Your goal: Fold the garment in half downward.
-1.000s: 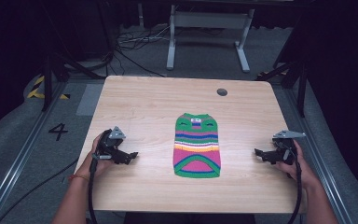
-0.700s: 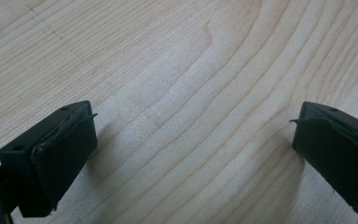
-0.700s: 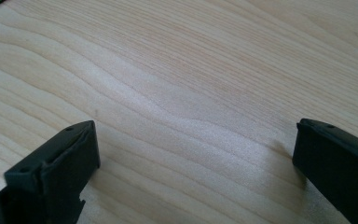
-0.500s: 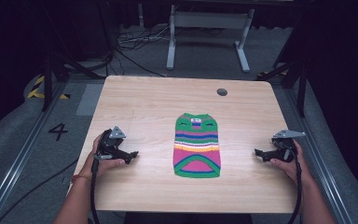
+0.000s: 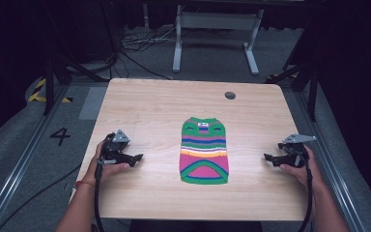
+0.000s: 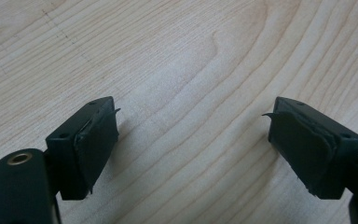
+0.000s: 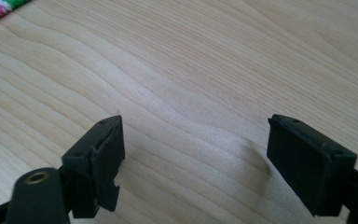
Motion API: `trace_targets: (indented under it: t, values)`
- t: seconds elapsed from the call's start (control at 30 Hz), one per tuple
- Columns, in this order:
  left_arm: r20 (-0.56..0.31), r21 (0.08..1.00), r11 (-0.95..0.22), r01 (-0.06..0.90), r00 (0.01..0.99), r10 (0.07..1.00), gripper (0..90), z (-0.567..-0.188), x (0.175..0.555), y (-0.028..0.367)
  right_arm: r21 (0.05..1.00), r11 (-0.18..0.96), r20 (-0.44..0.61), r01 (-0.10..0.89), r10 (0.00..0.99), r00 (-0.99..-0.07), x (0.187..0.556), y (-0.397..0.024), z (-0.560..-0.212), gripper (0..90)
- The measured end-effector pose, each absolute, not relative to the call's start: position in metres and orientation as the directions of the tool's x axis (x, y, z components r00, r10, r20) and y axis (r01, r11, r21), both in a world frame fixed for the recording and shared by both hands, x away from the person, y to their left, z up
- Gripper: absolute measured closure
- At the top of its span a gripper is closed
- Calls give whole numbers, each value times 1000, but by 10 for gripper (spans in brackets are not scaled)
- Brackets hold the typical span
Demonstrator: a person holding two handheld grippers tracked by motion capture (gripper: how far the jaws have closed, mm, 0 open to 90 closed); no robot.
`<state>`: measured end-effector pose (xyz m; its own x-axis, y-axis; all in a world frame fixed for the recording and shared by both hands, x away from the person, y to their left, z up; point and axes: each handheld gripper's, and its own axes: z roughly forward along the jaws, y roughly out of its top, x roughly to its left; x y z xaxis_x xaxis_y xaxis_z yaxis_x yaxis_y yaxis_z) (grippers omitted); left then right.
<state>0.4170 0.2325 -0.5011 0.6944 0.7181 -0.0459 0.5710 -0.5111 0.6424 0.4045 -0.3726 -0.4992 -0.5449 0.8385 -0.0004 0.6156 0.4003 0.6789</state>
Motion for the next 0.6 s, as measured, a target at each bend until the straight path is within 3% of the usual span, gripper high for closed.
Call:
trace_targets:
  t: [0.1, 0.2, 0.6]
  values:
    - [-44, 640, -525, 561, 709, 704, 179, -500, 418, 228, 689, 363, 41, 627, 845, -534, 406, -373, -493, 225]
    - [-45, 637, -548, 543, 735, 677, 283, -496, 419, 225, 706, 357, 43, 612, 841, -539, 407, -371, -486, 236]
    - [-37, 643, -558, 525, 748, 662, 282, -480, 435, 210, 727, 378, 35, 573, 814, -580, 424, -352, -465, 267]
